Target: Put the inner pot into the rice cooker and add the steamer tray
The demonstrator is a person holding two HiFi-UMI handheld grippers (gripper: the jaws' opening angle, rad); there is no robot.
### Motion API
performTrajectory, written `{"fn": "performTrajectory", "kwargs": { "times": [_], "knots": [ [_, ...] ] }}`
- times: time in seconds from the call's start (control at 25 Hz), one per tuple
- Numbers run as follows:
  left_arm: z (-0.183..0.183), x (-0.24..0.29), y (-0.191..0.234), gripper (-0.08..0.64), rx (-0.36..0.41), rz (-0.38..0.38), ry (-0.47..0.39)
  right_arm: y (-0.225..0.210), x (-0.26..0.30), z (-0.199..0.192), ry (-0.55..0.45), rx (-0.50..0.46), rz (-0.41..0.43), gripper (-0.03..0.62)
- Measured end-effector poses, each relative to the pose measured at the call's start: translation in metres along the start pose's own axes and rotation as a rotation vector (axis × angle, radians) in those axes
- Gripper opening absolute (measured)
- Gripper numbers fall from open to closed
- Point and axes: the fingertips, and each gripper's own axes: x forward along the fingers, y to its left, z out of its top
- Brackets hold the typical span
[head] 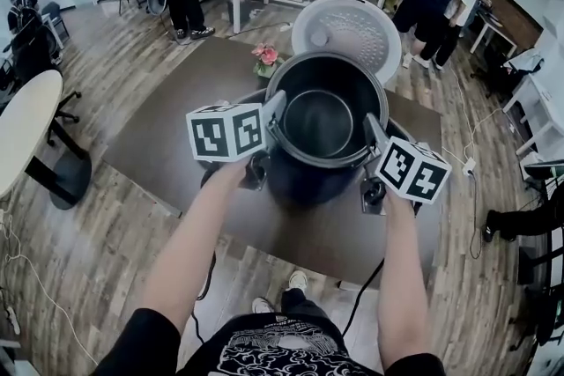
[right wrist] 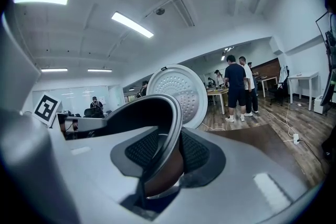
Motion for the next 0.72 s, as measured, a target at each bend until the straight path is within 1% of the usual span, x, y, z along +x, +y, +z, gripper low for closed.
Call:
{"fn": "performTrajectory", "kwargs": {
  "times": [0.24, 0.44, 0.72],
  "knots": [
    [-0.017, 0.015, 0.015, 0.092, -0.007, 0.040, 0.030, -0.012, 0.021, -0.020, 0.051, 0.019, 0.019, 0.129],
    [-0.033, 0.027, 0.026, 0.092, 0.002, 0.082, 0.072, -0.023, 0.036, -0.037, 0.099, 0.017, 0.027, 0.133],
    [-0.060, 0.040, 0.037, 0.095, 0.010, 0.120, 0.133, -0.036, 0.053, -0.066, 0.172, 0.009, 0.041, 0.141]
  ]
}}
